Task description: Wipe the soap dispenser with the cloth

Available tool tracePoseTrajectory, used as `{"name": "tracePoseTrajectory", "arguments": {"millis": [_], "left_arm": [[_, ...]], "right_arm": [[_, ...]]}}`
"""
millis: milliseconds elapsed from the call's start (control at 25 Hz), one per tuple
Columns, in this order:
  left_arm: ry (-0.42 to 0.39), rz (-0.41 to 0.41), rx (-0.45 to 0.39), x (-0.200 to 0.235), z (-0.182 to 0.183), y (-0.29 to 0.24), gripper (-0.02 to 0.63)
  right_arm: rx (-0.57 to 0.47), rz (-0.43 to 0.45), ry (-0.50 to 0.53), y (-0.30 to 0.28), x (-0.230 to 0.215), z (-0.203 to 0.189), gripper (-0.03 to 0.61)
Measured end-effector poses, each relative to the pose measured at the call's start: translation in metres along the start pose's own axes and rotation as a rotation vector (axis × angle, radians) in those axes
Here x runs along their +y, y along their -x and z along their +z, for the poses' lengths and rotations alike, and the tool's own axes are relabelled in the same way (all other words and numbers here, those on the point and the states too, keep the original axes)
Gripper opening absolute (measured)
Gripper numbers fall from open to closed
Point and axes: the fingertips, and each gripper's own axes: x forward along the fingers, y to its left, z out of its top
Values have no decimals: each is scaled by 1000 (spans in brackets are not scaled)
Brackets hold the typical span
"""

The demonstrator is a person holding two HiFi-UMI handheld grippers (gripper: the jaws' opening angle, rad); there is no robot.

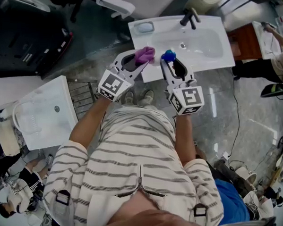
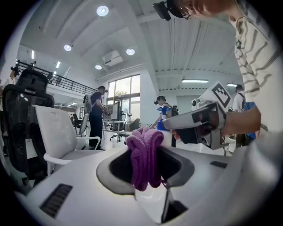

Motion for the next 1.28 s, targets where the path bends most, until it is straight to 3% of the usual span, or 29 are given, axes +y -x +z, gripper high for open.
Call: {"name": "tracePoseTrajectory", "arguments": {"millis": [320, 640, 920, 1280], "left_arm": [[-79, -227, 15, -8, 1, -14, 130], [-51, -381, -16, -16, 4, -14, 129], [-73, -433, 18, -22, -8, -18, 127], [-35, -492, 66, -29, -24, -23, 127]], "right_arm": [[-4, 85, 19, 4, 7, -2, 130], [-20, 163, 44, 10, 19, 3, 130], [-30, 222, 37, 14, 29, 1, 130], [-73, 303, 32, 21, 39, 13, 132]]}}
